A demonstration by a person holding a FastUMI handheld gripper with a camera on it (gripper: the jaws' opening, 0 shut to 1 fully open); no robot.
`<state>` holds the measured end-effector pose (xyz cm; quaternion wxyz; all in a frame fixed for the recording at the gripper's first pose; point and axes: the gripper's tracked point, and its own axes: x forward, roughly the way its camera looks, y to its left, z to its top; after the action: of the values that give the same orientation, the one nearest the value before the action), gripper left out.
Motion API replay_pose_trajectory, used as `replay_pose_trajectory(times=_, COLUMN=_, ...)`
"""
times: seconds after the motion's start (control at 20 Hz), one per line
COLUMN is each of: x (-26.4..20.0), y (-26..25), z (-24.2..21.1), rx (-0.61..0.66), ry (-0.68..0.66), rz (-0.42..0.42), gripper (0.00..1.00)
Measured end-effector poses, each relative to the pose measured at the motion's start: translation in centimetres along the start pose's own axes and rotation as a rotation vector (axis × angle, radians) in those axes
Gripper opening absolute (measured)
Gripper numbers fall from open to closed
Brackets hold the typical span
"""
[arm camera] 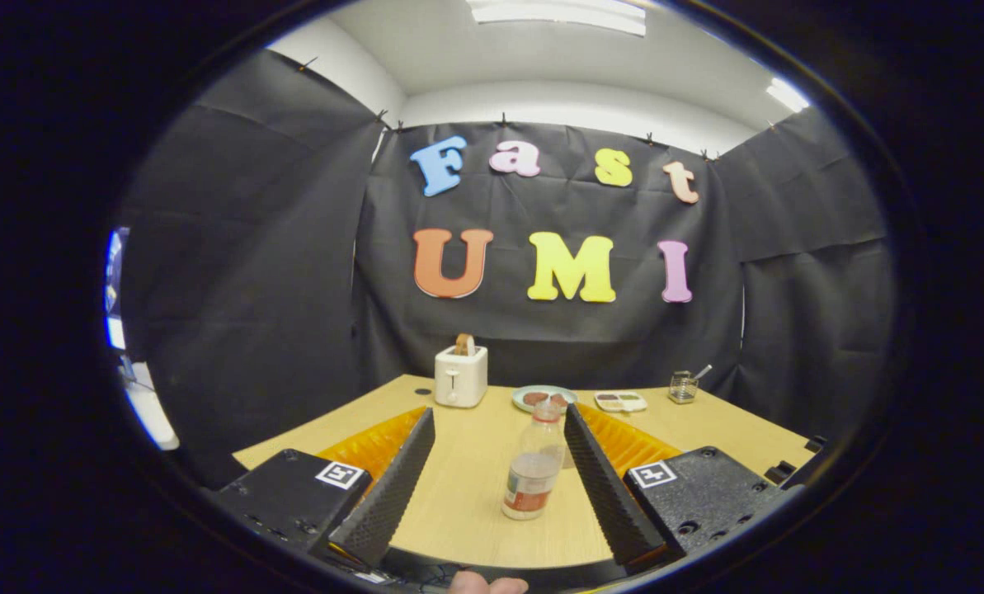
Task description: Take the bottle from table, then pour the juice into the cup, finally place the bottle on the coaster
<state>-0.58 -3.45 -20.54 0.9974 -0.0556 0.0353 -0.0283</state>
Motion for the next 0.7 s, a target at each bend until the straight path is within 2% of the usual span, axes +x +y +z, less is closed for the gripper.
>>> replay_pose_trajectory(times=0.2, x=1.4, y=-1.0, z=-6.2, rx=0.0, ry=0.042, rz=-0.014, gripper=1.0)
replay_pose_trajectory(times=0.35, x=3.3, y=-3.2, z=-9.5, rx=0.014, ry=0.074, rz=-0.076, gripper=1.0)
replay_pose_trajectory(times=0.7, x=8.4, y=-4.4, z=-14.3, rx=0.084, ry=0.177, rz=-0.076, gripper=1.0)
